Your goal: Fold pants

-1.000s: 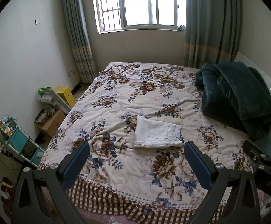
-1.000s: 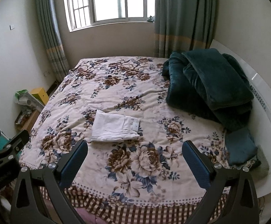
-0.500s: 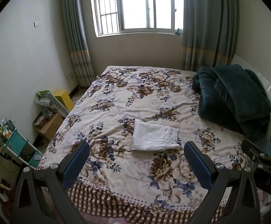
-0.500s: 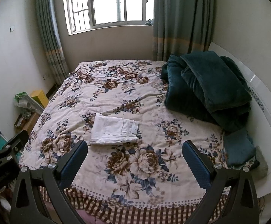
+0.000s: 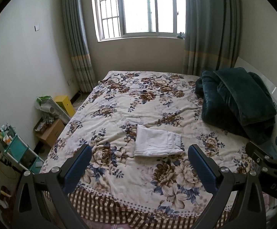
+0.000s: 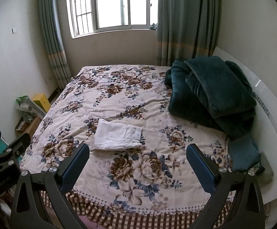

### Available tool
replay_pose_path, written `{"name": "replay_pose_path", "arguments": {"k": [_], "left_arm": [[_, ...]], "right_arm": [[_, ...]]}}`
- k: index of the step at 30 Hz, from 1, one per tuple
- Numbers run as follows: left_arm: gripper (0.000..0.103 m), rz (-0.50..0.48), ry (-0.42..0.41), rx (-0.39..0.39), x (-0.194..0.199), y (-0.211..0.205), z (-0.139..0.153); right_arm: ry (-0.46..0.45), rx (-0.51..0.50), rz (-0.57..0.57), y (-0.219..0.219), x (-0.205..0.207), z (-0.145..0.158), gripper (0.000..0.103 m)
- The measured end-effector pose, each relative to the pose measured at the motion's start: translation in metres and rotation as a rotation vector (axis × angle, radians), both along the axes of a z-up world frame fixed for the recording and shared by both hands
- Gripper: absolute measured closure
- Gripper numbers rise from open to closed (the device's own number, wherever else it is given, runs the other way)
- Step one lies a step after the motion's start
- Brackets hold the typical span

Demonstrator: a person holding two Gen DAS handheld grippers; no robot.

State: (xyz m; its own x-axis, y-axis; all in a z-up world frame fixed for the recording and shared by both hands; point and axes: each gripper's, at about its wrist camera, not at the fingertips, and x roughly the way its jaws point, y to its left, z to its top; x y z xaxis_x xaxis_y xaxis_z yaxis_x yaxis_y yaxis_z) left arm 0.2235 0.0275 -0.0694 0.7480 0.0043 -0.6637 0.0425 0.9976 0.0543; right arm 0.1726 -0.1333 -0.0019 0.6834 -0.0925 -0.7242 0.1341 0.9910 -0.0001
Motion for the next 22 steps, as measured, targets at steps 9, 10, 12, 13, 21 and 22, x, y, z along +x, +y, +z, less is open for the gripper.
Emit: {"name": "replay_pose_path", "arguments": {"k": [9,10,12,13,21,22], "left_arm": [[0.0,0.002,-0.003,0.001,-0.002,0.0,0.001],[0.0,0.002,-0.003,0.0,-0.002,0.001,0.0],[0.0,0.004,-0.003,0.001,-0.002,0.001,0.001],[0.0,0.004,-0.003,0.002,-0.002,0.001,0.001],[0.0,-0.001,-0.016,-0.003,-0.007,0.008,0.009],[0.0,0.0,-0.016,-0.004,-0.007,0.01,0.01]], "right_arm": [[-0.001,0.002,-0.002,0.001,0.0,0.003,0.0],[0.0,0.005,0.0,0.001,0.001,0.003,0.0],[-0.002,0.003,-0.001,0.001,-0.001,0.003,0.0],[-0.003,0.001,-0.001,0.001,0.0,0.004,0.0],[-0.004,-0.002,-0.002,0.002,-0.002,0.003,0.0],[-0.005,-0.001,-0.002,0.002,-0.003,0.003,0.0]]}}
